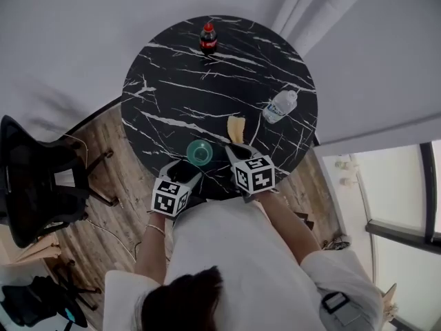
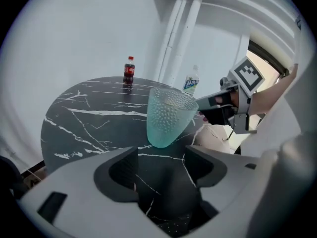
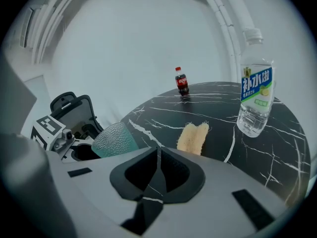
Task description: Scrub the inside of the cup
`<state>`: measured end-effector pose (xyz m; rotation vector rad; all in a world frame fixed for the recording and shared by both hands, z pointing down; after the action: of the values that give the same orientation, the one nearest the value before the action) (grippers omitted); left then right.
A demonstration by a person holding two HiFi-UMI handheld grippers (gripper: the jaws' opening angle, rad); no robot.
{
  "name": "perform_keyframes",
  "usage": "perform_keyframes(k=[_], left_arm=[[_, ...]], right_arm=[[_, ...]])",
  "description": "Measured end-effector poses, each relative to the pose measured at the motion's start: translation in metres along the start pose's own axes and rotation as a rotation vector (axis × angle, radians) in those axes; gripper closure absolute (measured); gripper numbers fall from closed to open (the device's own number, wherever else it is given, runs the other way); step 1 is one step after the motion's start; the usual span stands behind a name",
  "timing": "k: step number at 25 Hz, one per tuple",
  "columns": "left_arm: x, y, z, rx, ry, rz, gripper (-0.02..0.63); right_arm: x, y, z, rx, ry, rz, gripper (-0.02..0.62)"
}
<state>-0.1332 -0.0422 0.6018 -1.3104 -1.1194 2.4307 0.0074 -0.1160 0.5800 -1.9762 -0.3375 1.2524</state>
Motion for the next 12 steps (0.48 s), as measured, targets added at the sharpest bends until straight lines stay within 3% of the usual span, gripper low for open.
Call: perform_keyframes(k=[4,10,12], left_arm=[[0.015,0.006,0.000,0.091,0.072,-0.103,0.383],[0.038,0.009,-0.006,0.158,0.150,-0.236,0.566],[0.043,0.010,-0.009,0.161,0.172,-0.262,0.573]], right_arm=[[0.013,0.004,0.005,-0.047,0.059,-0.067,0.551],[0.026,0.001,0.006,-0.003,0.067,-0.092,0.557],[0.029,-0.003,0.005,0.009,0.066,-0.091,0.557]])
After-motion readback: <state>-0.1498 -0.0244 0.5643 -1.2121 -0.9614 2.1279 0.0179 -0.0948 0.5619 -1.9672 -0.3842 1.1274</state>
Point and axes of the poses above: the fingertips, and each gripper's own axes: x backward along the fingers, z to its left, y out of its top, the point moved 3 cm from there along x, backward along the fingers, and after that the axes turned 9 degrees about -y, right-handed, at the moved point
